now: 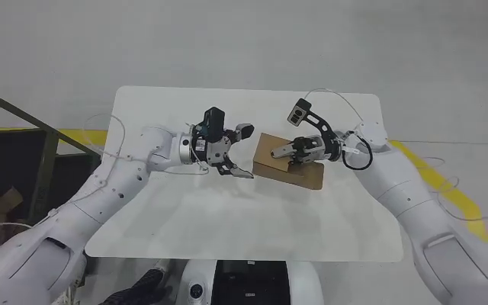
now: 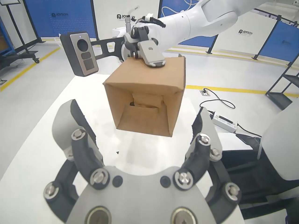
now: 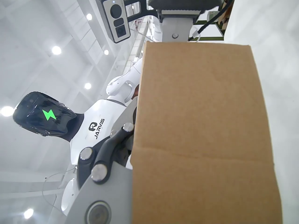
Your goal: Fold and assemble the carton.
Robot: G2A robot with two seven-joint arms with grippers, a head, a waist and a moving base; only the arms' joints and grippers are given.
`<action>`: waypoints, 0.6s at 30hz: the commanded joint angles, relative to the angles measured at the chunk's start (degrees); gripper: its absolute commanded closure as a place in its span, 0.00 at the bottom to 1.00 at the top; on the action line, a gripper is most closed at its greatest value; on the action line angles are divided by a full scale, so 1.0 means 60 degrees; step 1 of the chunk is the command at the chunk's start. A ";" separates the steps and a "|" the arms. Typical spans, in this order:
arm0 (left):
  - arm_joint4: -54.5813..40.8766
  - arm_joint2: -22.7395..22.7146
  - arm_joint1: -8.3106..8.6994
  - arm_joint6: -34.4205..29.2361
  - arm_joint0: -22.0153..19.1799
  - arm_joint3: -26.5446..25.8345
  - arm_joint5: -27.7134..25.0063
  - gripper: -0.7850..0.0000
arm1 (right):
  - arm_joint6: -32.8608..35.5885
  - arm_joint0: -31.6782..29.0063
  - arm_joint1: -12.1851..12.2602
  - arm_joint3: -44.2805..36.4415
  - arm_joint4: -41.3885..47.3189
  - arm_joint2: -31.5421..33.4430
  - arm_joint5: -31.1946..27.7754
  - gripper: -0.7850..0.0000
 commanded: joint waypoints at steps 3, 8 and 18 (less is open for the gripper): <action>-0.0205 0.0798 -0.0005 0.0332 -0.0533 0.0632 0.0000 0.00 | 0.0000 0.0027 -0.0042 0.0017 -0.0117 0.0032 -0.0157 1.00; -0.0718 0.1642 -0.0048 0.0394 -0.1034 0.0802 0.0000 0.00 | -0.0031 -0.0026 -0.0149 0.0005 -0.0257 0.0041 -0.0357 1.00; -0.1171 0.2612 -0.0057 0.0684 -0.1632 0.1170 0.0000 0.00 | 0.0000 0.0013 -0.0414 0.0086 -0.0417 -0.0052 -0.0426 1.00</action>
